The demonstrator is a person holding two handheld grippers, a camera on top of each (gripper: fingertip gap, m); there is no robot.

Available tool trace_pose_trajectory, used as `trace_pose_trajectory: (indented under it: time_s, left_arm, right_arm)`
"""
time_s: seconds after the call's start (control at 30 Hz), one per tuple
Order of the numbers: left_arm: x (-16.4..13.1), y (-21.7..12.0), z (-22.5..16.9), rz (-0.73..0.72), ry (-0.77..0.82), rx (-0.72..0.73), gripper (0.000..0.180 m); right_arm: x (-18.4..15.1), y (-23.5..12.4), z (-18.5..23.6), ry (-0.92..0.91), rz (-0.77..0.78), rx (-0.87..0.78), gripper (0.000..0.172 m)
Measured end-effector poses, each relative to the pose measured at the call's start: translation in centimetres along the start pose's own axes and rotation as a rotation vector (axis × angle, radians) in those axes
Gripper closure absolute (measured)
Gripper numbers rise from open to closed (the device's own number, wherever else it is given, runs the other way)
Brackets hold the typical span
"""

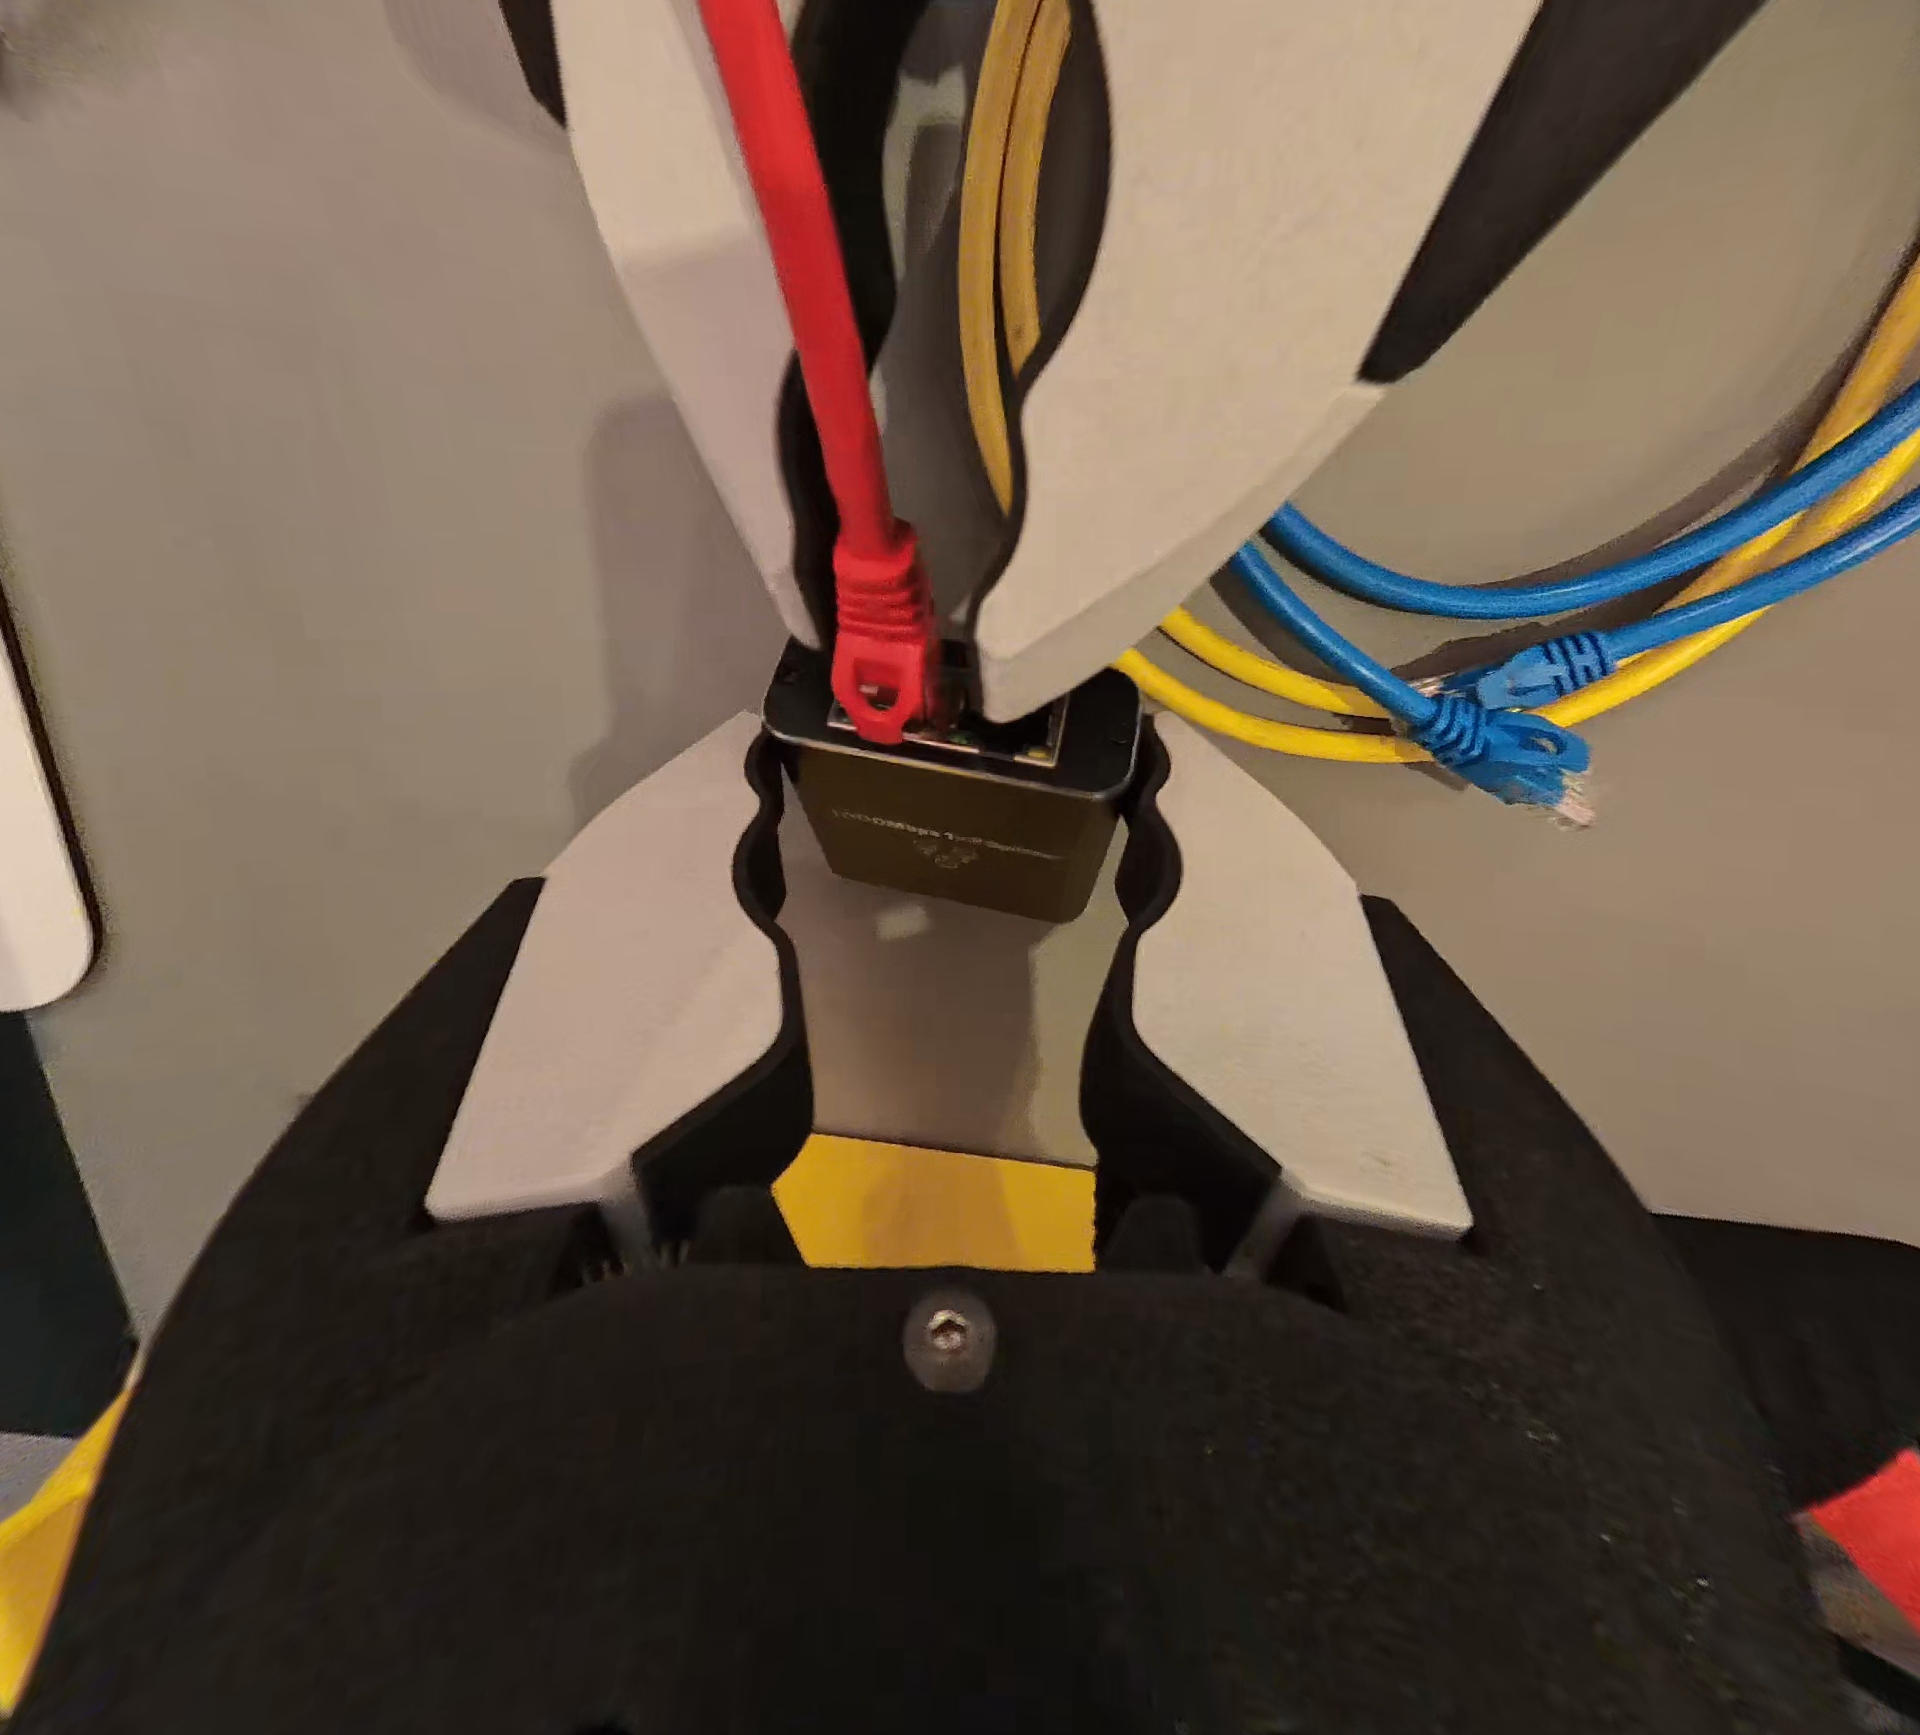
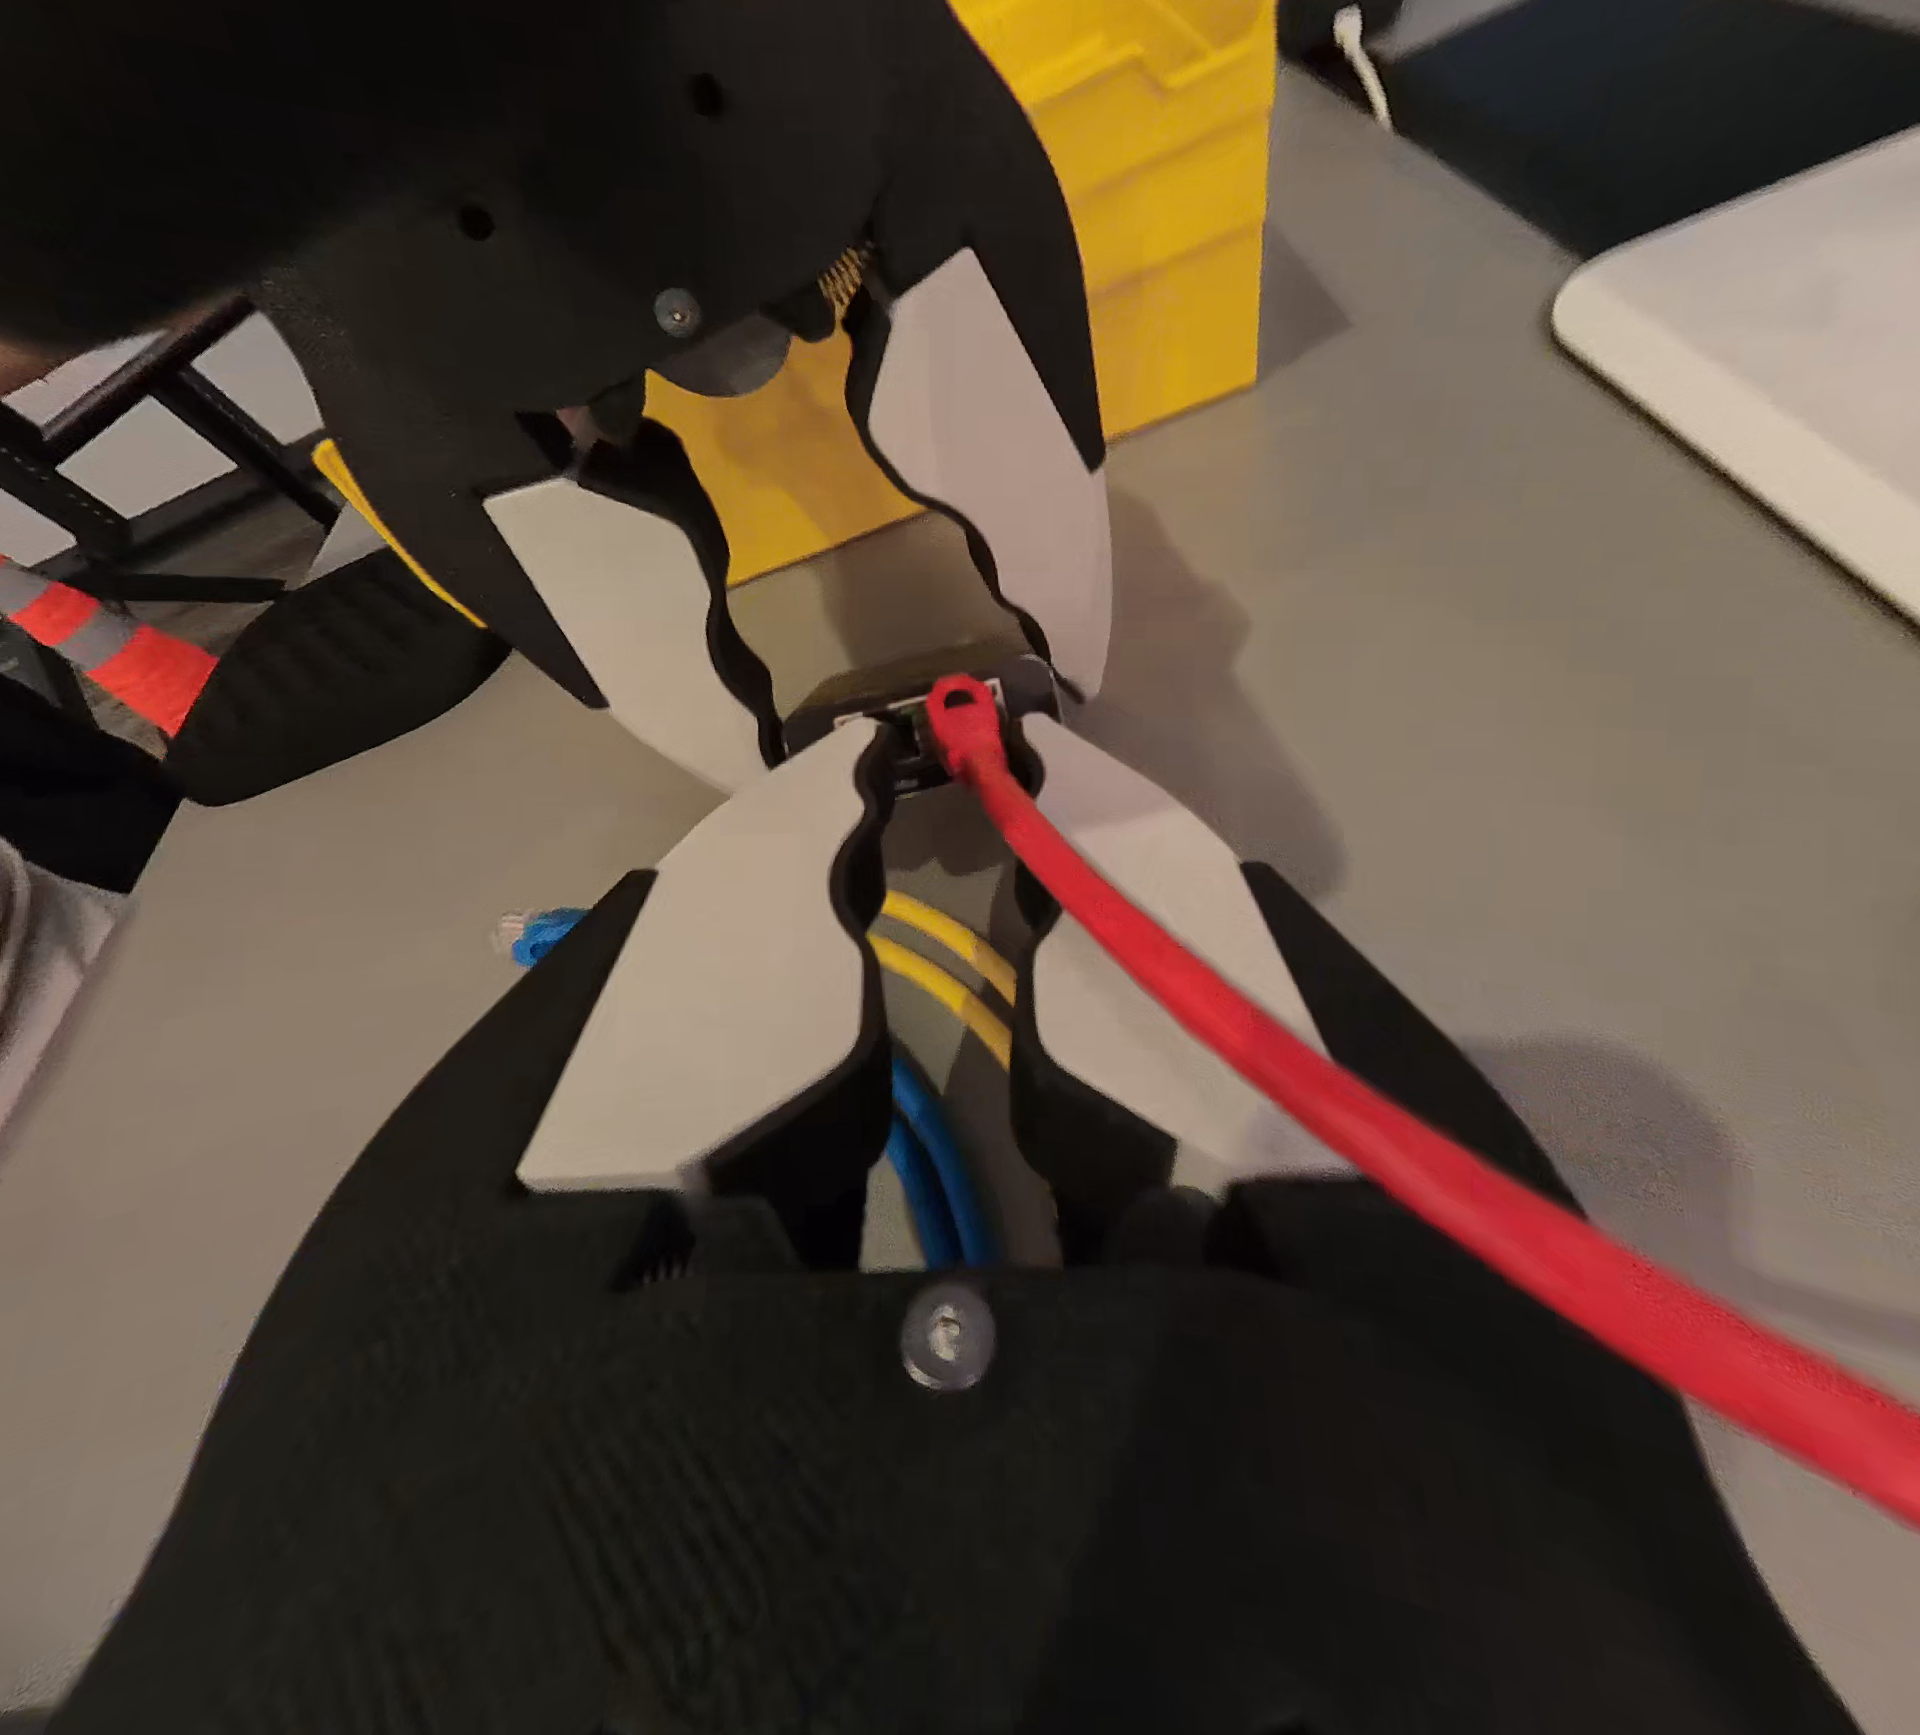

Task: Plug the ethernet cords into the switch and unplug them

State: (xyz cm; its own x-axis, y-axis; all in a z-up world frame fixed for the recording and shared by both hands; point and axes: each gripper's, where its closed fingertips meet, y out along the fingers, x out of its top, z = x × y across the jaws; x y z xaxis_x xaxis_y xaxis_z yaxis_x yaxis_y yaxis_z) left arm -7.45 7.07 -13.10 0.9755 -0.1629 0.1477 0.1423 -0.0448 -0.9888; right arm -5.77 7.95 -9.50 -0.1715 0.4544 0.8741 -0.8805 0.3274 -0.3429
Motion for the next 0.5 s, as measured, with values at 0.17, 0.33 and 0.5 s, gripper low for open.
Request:
trace_pose_trajectory:
  time_s: [0.17,0.33,0.5]
  left_arm:
    - [-0.2,0.4,1.1,-0.026,-0.016,0.018,0.118]
    - [-1.2,0.5,1.6,0.028,0.015,0.034,0.118]
    - [-2.1,0.6,2.2,0.117,0.042,0.054,0.118]
  right_arm:
    - [-1.5,-1.3,-0.5,0.066,0.152,-0.084,0.147]
    - [-2.8,-2.9,1.5,0.121,0.370,-0.169,0.143]
    - [-4.4,-6.1,4.5,0.160,0.672,-0.318,0.144]
